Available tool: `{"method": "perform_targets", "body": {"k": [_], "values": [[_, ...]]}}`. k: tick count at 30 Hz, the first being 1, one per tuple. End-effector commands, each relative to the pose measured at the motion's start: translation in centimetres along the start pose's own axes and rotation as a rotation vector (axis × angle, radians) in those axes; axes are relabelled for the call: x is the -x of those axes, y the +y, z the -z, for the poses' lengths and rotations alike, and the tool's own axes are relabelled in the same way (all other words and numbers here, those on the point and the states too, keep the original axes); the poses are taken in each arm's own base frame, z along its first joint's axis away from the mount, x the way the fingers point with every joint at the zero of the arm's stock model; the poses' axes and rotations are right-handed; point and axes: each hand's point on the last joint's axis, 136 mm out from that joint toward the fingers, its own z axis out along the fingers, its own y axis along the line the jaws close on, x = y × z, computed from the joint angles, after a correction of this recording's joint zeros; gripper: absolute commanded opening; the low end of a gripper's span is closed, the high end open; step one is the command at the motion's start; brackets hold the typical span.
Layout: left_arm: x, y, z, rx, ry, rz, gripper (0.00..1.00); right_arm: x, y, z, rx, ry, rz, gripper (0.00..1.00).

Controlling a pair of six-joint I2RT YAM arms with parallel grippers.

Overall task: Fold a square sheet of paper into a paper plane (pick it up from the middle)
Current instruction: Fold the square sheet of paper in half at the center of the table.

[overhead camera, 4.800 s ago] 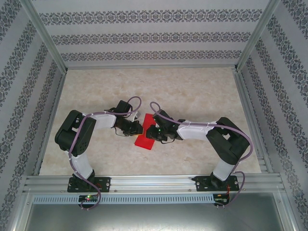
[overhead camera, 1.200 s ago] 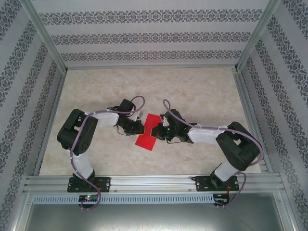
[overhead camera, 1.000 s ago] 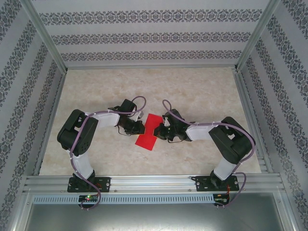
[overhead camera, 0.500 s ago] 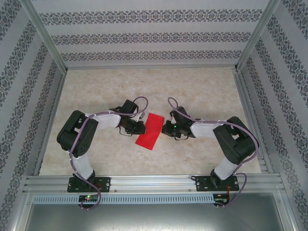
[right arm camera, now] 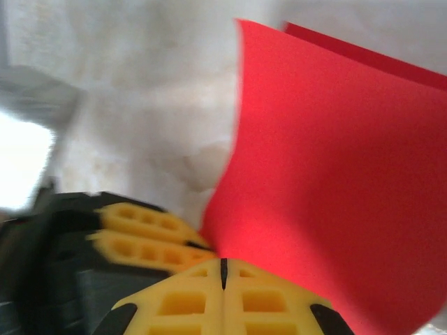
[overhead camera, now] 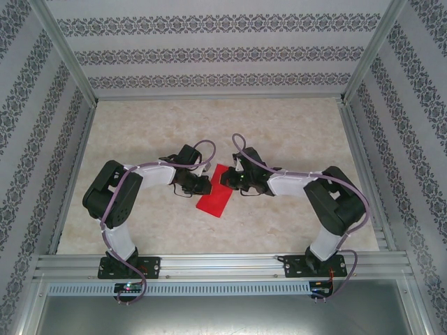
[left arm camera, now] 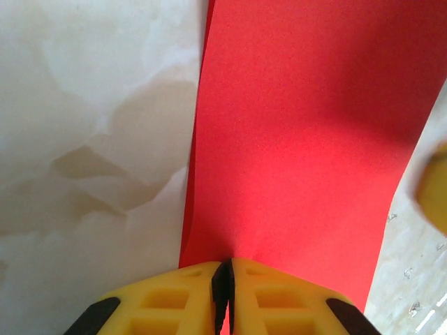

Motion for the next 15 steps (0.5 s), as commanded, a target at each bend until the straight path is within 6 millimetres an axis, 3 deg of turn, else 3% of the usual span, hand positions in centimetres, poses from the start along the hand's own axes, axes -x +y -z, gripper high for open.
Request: {"method": "perform_targets", "body": {"k": [1, 5, 15], "values": [[-5.6, 8.7, -2.1, 0.344, 0.153, 0.053, 0.17, 0.1, -1.9, -0.6, -0.052, -0.005, 0.014, 0.04], [-5.9, 9.1, -2.1, 0.36, 0.164, 0.056, 0.16, -0.3, -4.6, -0.7, -0.114, 0.001, 0.004, 0.04], [-5.9, 9.5, -2.0, 0.388, 0.166, 0.052, 0.16, 0.2, -9.9, 1.4, -0.219, -0.044, -0.03, 0.04]]}}
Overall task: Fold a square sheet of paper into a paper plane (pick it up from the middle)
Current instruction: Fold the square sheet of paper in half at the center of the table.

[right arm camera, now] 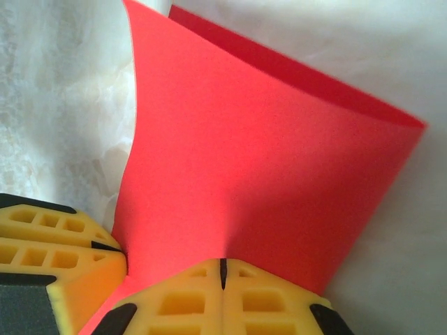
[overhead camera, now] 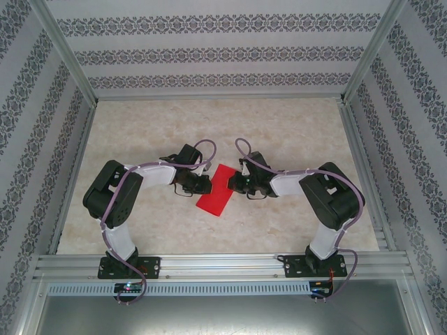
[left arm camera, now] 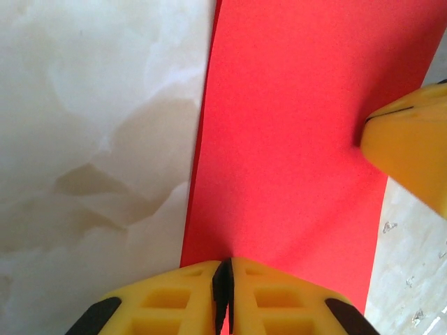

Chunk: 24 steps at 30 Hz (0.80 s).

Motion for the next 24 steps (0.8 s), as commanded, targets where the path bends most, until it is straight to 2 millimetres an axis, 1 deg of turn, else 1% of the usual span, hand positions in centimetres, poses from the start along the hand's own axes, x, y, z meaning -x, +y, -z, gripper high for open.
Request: {"method": "perform_targets", "body": {"k": [1, 3, 5, 7, 9, 14, 16, 17, 19, 22, 24], "values": [[-6.4, 9.3, -1.9, 0.375, 0.182, 0.057, 0.16, 0.0, -5.9, 1.4, -0.17, -0.04, -0.045, 0.04], [-6.4, 9.4, -1.9, 0.376, 0.183, 0.06, 0.16, 0.5, -6.5, 2.1, -0.173, -0.059, -0.061, 0.04], [-6.4, 9.3, -2.0, 0.375, 0.188, 0.058, 0.16, 1.1, -6.5, 2.5, -0.162, -0.071, -0.062, 0.04], [-6.4, 9.3, -2.1, 0.377, 0.194, 0.057, 0.15, 1.5, -6.2, 2.8, -0.155, -0.077, -0.056, 0.04], [-6.5, 9.4, -2.1, 0.378, 0.195, 0.059, 0.15, 2.1, -5.6, 3.2, -0.131, -0.092, -0.055, 0.04], [-6.6, 9.4, -2.2, 0.376, 0.204, 0.06, 0.16, 3.3, -0.8, 4.8, -0.006, -0.14, -0.024, 0.04], [-6.6, 9.4, -2.2, 0.378, 0.206, 0.061, 0.15, 3.5, 0.9, 5.0, 0.028, -0.146, -0.01, 0.04], [-6.7, 9.4, -2.1, 0.377, 0.206, 0.062, 0.16, 3.5, 1.7, 4.8, 0.044, -0.142, 0.0, 0.04], [-6.6, 9.4, -2.2, 0.376, 0.208, 0.061, 0.16, 3.8, 2.5, 3.8, 0.061, -0.133, 0.005, 0.04], [-6.6, 9.3, -2.2, 0.373, 0.209, 0.062, 0.15, 3.8, 2.4, 1.8, 0.072, -0.104, -0.002, 0.04], [-6.5, 9.1, -2.3, 0.365, 0.208, 0.066, 0.15, 4.1, 2.1, 1.0, 0.06, -0.103, 0.008, 0.04]]}}
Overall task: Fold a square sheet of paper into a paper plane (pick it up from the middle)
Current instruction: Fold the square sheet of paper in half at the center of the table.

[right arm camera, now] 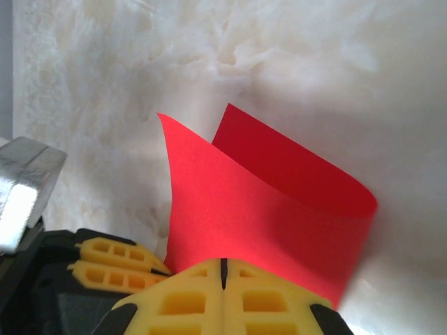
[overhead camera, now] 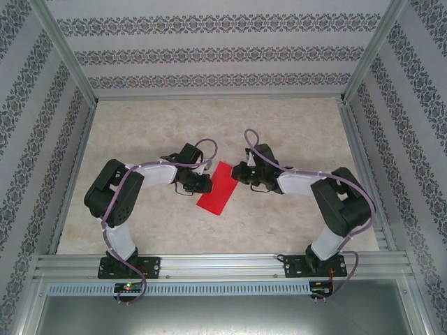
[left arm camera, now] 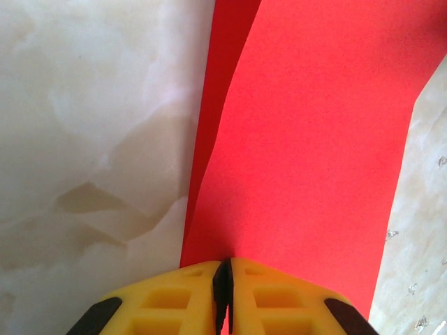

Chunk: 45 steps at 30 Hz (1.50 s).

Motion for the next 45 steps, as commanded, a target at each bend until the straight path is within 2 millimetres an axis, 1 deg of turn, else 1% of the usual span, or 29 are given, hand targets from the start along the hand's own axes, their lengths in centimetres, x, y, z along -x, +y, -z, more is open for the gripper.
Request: {"method": "perform_targets", "body": {"k": [1, 4, 11, 16, 18, 21, 23, 24, 27, 30, 32, 33, 35, 38, 40, 42, 45], "values": [[-7.1, 9.1, -2.3, 0.354, 0.213, 0.074, 0.16, 0.4, -0.3, -1.4, -0.004, 0.004, 0.001, 0.04], [-7.1, 9.2, -2.2, 0.362, 0.213, 0.071, 0.15, 0.4, -1.7, -1.9, -0.045, 0.011, 0.006, 0.04], [-7.3, 9.4, -2.3, 0.366, 0.219, 0.074, 0.15, 0.5, -6.3, -1.6, -0.202, 0.018, 0.031, 0.04], [-7.3, 9.5, -2.2, 0.372, 0.22, 0.077, 0.15, 1.3, -9.4, -0.2, -0.276, -0.018, 0.008, 0.04], [-7.4, 9.5, -2.3, 0.372, 0.227, 0.08, 0.16, 1.8, -10.0, 0.3, -0.28, -0.029, -0.002, 0.04], [-7.4, 9.5, -2.3, 0.372, 0.229, 0.077, 0.15, 2.6, -9.8, 0.6, -0.268, -0.036, -0.004, 0.04], [-7.5, 9.5, -2.2, 0.376, 0.228, 0.078, 0.15, 3.2, -9.7, 1.2, -0.268, -0.052, -0.007, 0.04], [-7.6, 9.5, -2.2, 0.376, 0.229, 0.079, 0.16, 3.6, -9.3, 1.6, -0.258, -0.062, -0.006, 0.04], [-7.5, 9.5, -2.3, 0.369, 0.232, 0.08, 0.16, 4.4, -7.6, 2.7, -0.228, -0.083, 0.016, 0.05], [-7.6, 9.3, -2.5, 0.354, 0.233, 0.083, 0.16, 4.8, -4.7, 3.3, -0.139, -0.099, 0.022, 0.04], [-7.6, 9.2, -2.7, 0.348, 0.237, 0.085, 0.16, 4.8, -2.2, 2.9, -0.078, -0.094, 0.038, 0.04], [-7.6, 9.2, -2.7, 0.348, 0.24, 0.085, 0.16, 4.5, -1.2, 2.4, -0.062, -0.082, 0.048, 0.05], [-7.6, 9.2, -2.8, 0.345, 0.24, 0.087, 0.16, 3.9, -0.5, 1.1, -0.04, -0.053, 0.045, 0.05], [-7.6, 9.1, -2.8, 0.339, 0.239, 0.087, 0.16, 3.0, -0.9, -1.0, -0.03, -0.019, 0.02, 0.05], [-7.7, 9.1, -2.8, 0.337, 0.241, 0.088, 0.16, 2.5, -1.4, -1.8, -0.052, -0.001, 0.027, 0.04], [-7.7, 9.0, -2.8, 0.334, 0.241, 0.09, 0.16, 2.2, -2.4, -2.1, -0.084, 0.011, 0.025, 0.05], [-7.8, 9.0, -2.9, 0.331, 0.241, 0.092, 0.16, 2.2, -4.5, -1.8, -0.144, 0.008, 0.026, 0.04]]}}
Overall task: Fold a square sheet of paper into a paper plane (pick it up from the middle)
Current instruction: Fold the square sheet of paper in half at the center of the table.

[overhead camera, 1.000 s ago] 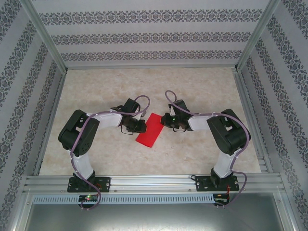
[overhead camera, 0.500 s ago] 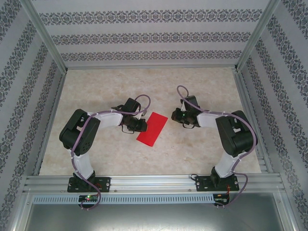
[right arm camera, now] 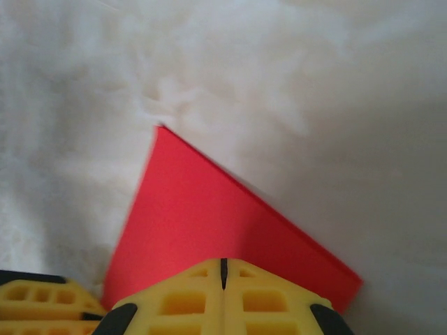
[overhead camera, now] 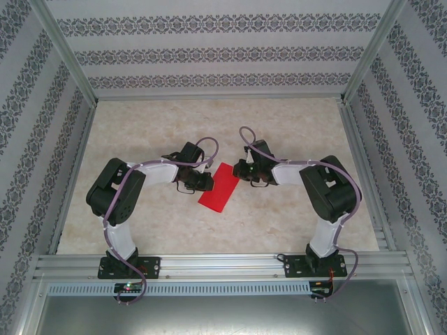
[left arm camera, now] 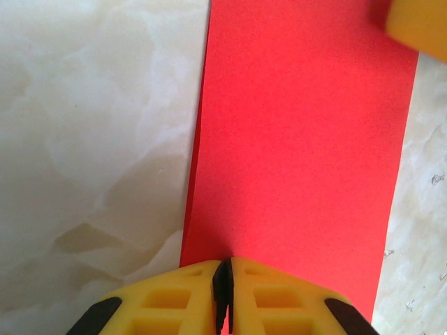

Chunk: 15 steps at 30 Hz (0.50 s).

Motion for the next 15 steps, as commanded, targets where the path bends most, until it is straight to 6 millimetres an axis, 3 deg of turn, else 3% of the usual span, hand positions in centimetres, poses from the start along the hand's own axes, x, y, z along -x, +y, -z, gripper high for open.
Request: {"method": "perform_targets", "body": {"k": [1, 6, 9, 15], "values": [[-8.8, 9.0, -2.3, 0.332, 0.258, 0.102, 0.16, 0.5, -2.0, 0.2, -0.065, -0.017, 0.006, 0.04], [-9.1, 8.8, -2.3, 0.316, 0.261, 0.11, 0.16, 1.3, -5.2, 1.1, -0.127, -0.038, -0.016, 0.05], [-9.0, 8.5, -2.3, 0.301, 0.258, 0.115, 0.16, 1.9, -6.1, 2.2, -0.15, -0.055, -0.015, 0.05], [-8.6, 7.2, -2.4, 0.239, 0.244, 0.138, 0.16, 1.6, -3.6, 4.6, -0.081, -0.064, -0.01, 0.11]]}}
